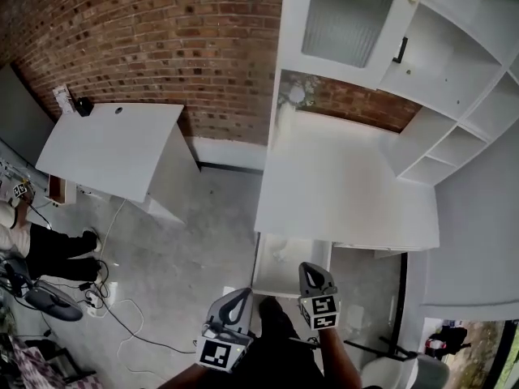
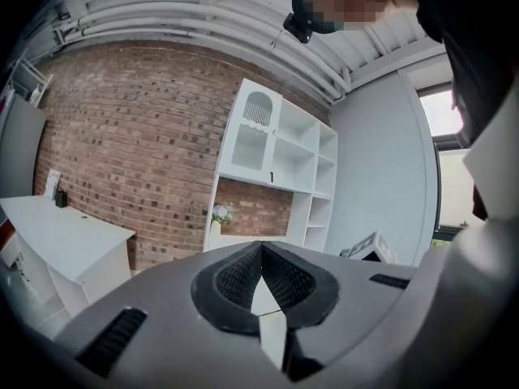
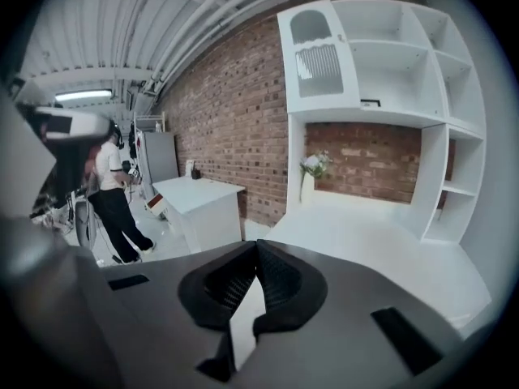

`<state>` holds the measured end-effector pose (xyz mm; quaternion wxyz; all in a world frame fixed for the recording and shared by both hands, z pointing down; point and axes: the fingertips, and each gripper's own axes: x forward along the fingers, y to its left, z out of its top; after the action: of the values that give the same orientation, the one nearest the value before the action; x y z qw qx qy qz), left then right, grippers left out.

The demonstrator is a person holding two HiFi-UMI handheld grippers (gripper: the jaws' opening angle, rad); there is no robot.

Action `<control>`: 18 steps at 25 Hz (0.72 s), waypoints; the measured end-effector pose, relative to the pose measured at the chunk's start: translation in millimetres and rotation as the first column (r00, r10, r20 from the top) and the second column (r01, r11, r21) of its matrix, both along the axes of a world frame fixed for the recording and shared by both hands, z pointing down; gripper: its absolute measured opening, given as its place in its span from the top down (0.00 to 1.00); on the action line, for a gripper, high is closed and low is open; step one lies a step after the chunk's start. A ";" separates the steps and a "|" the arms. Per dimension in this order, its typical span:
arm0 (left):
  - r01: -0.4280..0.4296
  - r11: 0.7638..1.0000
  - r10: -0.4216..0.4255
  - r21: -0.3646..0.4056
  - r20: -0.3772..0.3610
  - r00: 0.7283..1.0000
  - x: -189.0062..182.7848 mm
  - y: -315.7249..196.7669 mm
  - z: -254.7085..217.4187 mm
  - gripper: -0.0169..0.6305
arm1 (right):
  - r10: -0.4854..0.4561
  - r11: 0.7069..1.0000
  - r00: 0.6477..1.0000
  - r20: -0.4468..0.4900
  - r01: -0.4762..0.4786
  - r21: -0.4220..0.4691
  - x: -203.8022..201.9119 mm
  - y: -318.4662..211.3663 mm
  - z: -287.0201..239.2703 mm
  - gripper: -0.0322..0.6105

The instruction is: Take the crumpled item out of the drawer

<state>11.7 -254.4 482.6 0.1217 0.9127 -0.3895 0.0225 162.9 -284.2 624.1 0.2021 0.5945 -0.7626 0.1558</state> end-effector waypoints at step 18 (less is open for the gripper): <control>0.027 0.985 -0.021 -0.168 0.041 0.999 90.1 -113.8 65.1 0.94 | -0.144 0.846 0.989 0.012 0.129 -0.517 60.1 -72.6 304.7 0.83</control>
<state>101.7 -368.3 547.7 0.1909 0.8937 -0.3996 0.0718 223.1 -356.8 928.8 0.3751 0.4648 -0.7303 0.3315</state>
